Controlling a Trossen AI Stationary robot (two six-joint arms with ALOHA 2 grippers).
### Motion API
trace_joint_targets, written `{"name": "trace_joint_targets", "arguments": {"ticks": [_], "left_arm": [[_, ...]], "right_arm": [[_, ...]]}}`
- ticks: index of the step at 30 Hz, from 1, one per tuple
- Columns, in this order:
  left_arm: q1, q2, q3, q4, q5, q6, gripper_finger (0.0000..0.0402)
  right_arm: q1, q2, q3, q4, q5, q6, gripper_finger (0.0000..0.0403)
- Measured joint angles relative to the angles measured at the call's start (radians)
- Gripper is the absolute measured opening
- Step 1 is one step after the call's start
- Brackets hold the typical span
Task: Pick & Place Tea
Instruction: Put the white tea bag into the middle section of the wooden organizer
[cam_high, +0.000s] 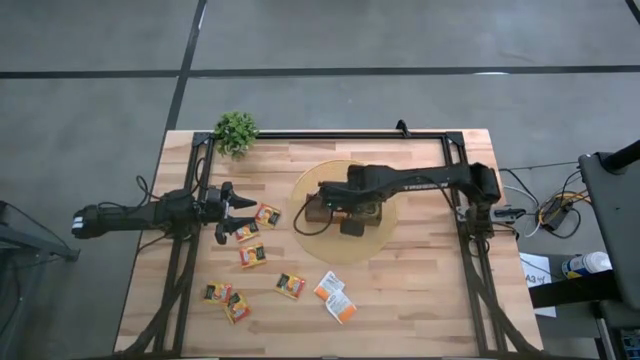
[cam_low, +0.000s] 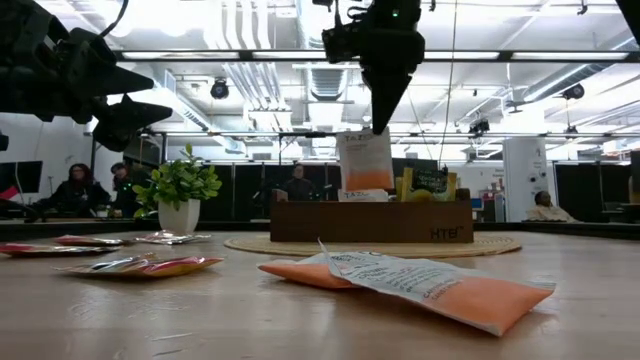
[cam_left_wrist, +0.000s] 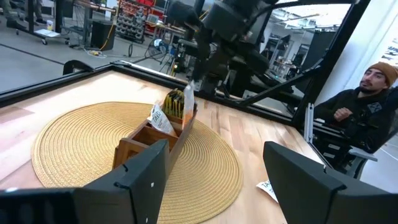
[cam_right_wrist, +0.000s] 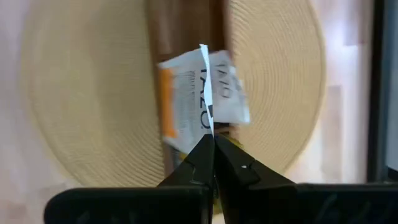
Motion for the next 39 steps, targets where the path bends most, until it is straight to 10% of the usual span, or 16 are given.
{"name": "trace_joint_targets", "arguments": {"ticks": [39], "left_arm": [[0.0,0.0,0.0,0.0,0.0,0.0,0.0257]], "right_arm": [[-0.048,0.012,-0.274,0.248,-0.021,-0.008,0.0012]]}}
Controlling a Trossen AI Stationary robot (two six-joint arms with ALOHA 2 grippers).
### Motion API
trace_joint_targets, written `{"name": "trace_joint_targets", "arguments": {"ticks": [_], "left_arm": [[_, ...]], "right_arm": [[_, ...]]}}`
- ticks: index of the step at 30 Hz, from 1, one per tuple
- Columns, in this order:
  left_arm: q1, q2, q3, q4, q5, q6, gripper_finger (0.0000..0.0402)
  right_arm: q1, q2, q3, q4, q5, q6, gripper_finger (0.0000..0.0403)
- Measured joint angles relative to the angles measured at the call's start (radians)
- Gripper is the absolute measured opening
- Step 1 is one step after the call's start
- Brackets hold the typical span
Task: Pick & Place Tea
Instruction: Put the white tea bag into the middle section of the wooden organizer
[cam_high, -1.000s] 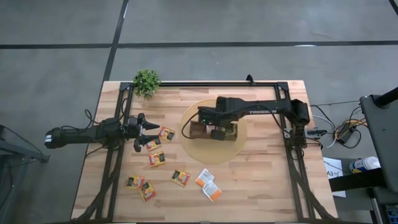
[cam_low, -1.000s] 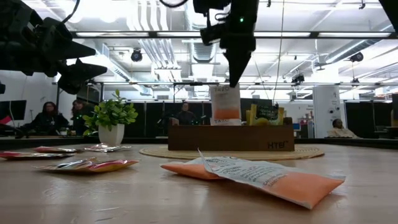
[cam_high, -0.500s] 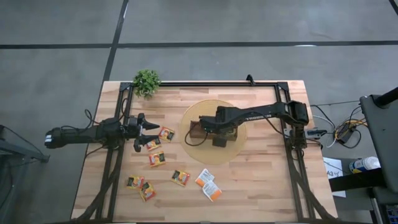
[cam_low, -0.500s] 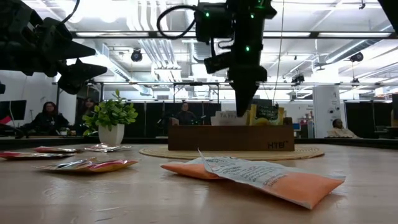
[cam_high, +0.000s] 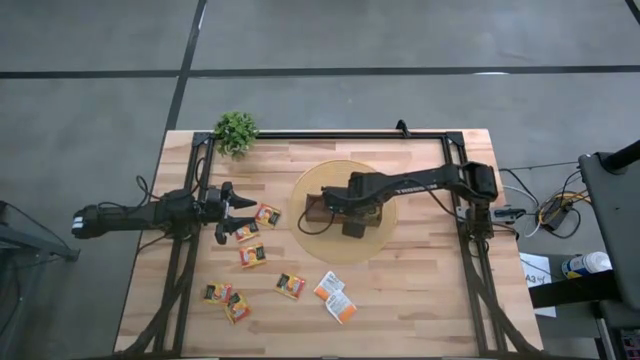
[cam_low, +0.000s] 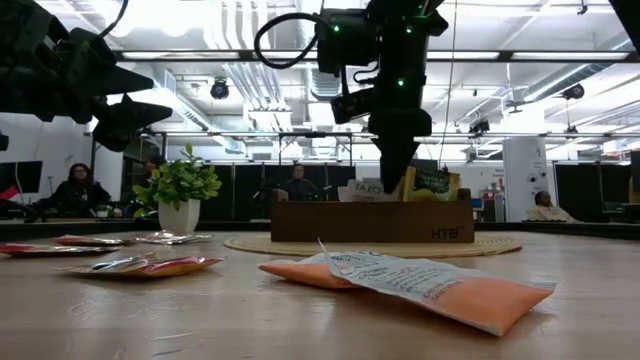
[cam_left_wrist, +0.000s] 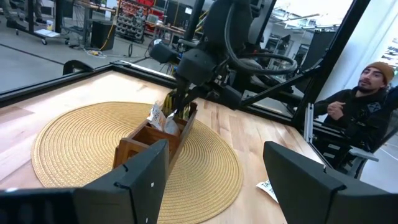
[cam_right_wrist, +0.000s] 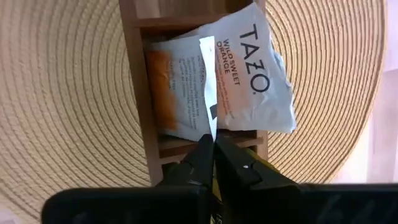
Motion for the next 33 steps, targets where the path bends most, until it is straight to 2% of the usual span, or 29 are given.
{"name": "trace_joint_targets", "arguments": {"ticks": [4,9,16,19,27,29,33], "left_arm": [[0.0,0.0,0.0,0.0,0.0,0.0,0.0257],[0.0,0.0,0.0,0.0,0.0,0.0,0.0257],[0.0,0.0,0.0,0.0,0.0,0.0,0.0257],[0.0,0.0,0.0,0.0,0.0,0.0,0.0257],[0.0,0.0,0.0,0.0,0.0,0.0,0.0257],[0.0,0.0,0.0,0.0,0.0,0.0,0.0257],[0.0,0.001,0.0,0.0,0.0,0.0,0.0257]], "right_arm": [[0.0,-0.014,0.015,-0.002,-0.003,-0.007,0.0039],[-0.001,-0.047,0.031,-0.002,-0.003,0.001,0.0102],[0.012,-0.139,0.031,-0.002,-0.012,0.15,0.0183],[0.03,-0.178,0.031,0.017,-0.095,0.158,0.0203],[0.107,-0.194,0.022,0.177,-0.457,-0.007,0.0215],[0.135,-0.184,0.015,0.246,-0.497,-0.035,0.0215],[0.198,-0.132,0.012,0.336,-0.505,-0.089,0.0215]]}}
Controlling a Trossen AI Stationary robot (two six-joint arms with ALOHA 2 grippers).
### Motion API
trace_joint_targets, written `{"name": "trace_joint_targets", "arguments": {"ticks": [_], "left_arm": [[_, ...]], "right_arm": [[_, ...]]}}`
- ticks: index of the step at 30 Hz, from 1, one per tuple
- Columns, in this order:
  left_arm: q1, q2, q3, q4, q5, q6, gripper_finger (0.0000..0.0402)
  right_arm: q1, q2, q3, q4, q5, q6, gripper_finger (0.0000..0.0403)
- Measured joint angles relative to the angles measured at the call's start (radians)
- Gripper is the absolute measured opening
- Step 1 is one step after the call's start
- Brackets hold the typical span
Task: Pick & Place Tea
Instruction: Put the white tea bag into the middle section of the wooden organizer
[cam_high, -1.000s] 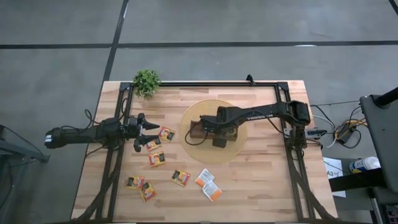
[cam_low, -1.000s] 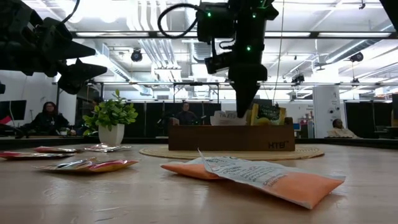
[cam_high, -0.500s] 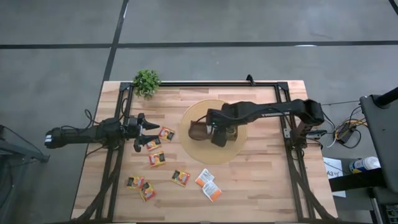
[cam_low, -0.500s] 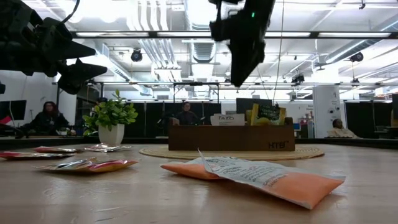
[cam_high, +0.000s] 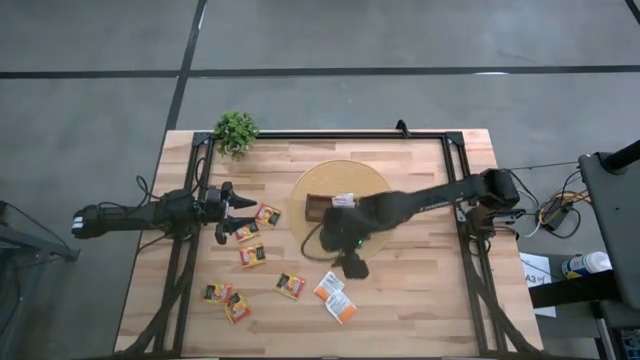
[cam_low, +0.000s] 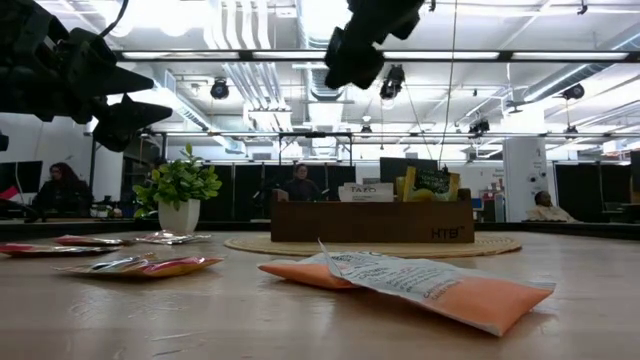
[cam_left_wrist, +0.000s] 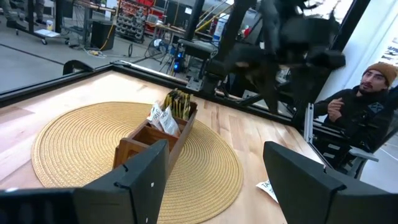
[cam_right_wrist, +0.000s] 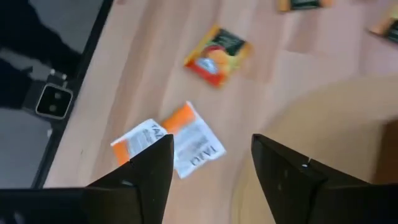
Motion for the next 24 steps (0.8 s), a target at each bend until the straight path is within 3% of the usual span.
{"name": "trace_joint_targets", "arguments": {"ticks": [12,24], "left_arm": [[0.0,0.0,0.0,0.0,0.0,0.0,0.0257],[0.0,0.0,0.0,0.0,0.0,0.0,0.0257]], "right_arm": [[0.144,0.155,0.007,0.138,-0.001,-0.051,0.0215],[0.166,0.37,0.178,0.117,-0.086,-0.069,0.0215]]}}
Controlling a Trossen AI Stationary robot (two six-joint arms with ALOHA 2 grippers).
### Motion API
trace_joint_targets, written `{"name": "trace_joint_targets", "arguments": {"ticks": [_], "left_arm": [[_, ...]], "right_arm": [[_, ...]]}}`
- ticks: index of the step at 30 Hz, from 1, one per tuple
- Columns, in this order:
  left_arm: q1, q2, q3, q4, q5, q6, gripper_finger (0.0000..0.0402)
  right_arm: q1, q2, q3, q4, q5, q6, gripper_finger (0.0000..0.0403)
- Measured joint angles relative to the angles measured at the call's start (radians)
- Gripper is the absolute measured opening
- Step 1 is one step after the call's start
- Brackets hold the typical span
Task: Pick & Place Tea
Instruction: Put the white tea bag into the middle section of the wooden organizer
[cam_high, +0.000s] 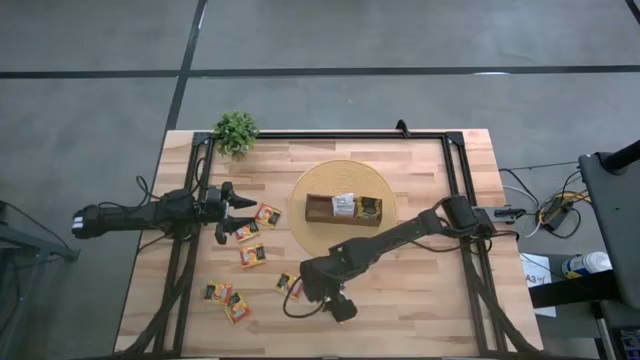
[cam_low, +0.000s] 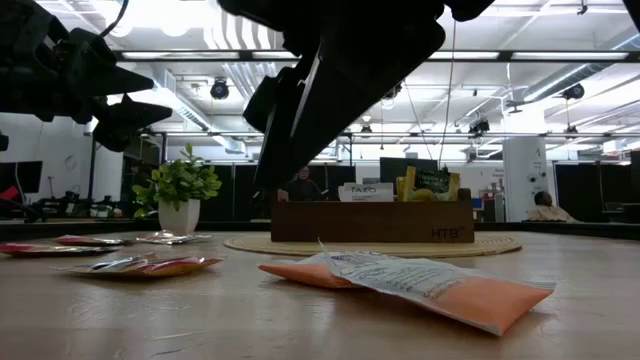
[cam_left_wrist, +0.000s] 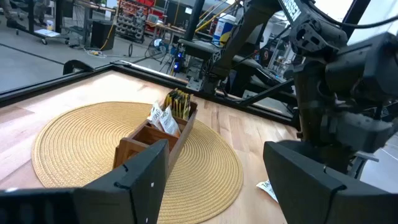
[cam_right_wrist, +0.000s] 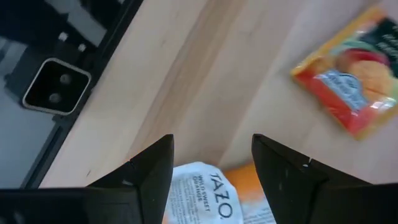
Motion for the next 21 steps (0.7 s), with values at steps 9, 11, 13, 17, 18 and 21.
{"name": "trace_joint_targets", "arguments": {"ticks": [9,11,13,17,18,21], "left_arm": [[0.0,0.0,0.0,0.0,0.0,0.0,0.0257],[0.0,0.0,0.0,0.0,0.0,0.0,0.0257],[0.0,0.0,0.0,0.0,0.0,0.0,0.0257],[0.0,0.0,0.0,0.0,0.0,0.0,0.0257],[0.0,0.0,0.0,0.0,0.0,0.0,0.0257],[0.0,0.0,0.0,0.0,0.0,0.0,0.0257]], "right_arm": [[0.013,0.081,0.087,-0.176,-0.045,-0.102,0.0191],[0.013,0.081,0.084,-0.181,-0.045,-0.107,0.0182],[0.013,0.081,0.082,-0.182,-0.043,-0.122,0.0173],[0.012,0.081,0.082,-0.182,-0.028,-0.167,0.0157],[0.012,0.081,0.082,-0.182,-0.028,-0.172,0.0152],[0.013,0.081,0.081,-0.182,-0.027,-0.182,0.0139]]}}
